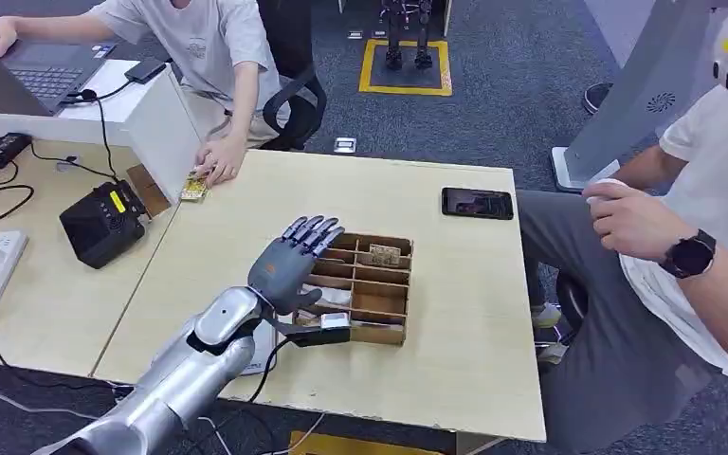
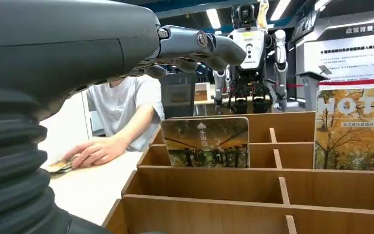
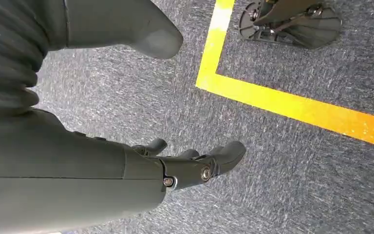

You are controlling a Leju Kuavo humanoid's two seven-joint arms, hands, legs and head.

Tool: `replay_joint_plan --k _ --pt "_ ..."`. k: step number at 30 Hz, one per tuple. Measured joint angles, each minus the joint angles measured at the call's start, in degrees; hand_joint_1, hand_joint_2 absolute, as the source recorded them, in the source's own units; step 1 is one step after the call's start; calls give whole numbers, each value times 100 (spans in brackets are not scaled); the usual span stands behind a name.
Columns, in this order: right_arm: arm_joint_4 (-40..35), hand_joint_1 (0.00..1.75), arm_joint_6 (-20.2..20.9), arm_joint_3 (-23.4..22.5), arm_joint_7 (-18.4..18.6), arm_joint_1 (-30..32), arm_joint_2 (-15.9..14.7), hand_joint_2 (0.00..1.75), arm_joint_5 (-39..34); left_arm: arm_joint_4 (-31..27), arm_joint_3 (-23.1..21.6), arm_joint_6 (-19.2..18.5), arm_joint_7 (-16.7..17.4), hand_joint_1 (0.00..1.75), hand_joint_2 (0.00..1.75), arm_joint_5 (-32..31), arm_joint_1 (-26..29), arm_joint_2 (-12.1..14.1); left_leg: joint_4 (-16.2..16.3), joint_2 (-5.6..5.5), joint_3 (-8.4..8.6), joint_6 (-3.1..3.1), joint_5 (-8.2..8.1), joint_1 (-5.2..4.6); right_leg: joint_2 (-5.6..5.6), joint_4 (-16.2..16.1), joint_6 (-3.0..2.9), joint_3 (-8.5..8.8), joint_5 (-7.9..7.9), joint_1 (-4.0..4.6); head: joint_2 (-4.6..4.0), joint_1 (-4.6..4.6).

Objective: Pass the card to the sensor for recognition and then transmit it.

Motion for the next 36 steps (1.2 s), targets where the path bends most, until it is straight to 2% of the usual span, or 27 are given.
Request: replay_joint_plan --k 12,22,26,36 --pt "0 0 0 -24 -7 0 0 175 2 0 0 -87 -37 0 175 63 -28 24 0 0 0 0 0 0 0 0 0 0 0 0 0 0" --pt "0 0 0 -68 0 0 0 175 2 -114 -2 -426 -188 0 175 236 -56 109 0 0 0 0 0 0 0 0 0 0 0 0 0 0" --pt "0 0 0 -87 -11 0 0 175 9 -162 -9 -724 -232 0 175 415 -116 195 0 0 0 0 0 0 1 0 0 0 0 0 0 0" --pt "0 0 0 -138 -9 -3 0 175 9 -208 -54 -822 -249 0 175 494 -209 319 0 0 0 0 0 0 0 0 0 0 0 0 0 0"
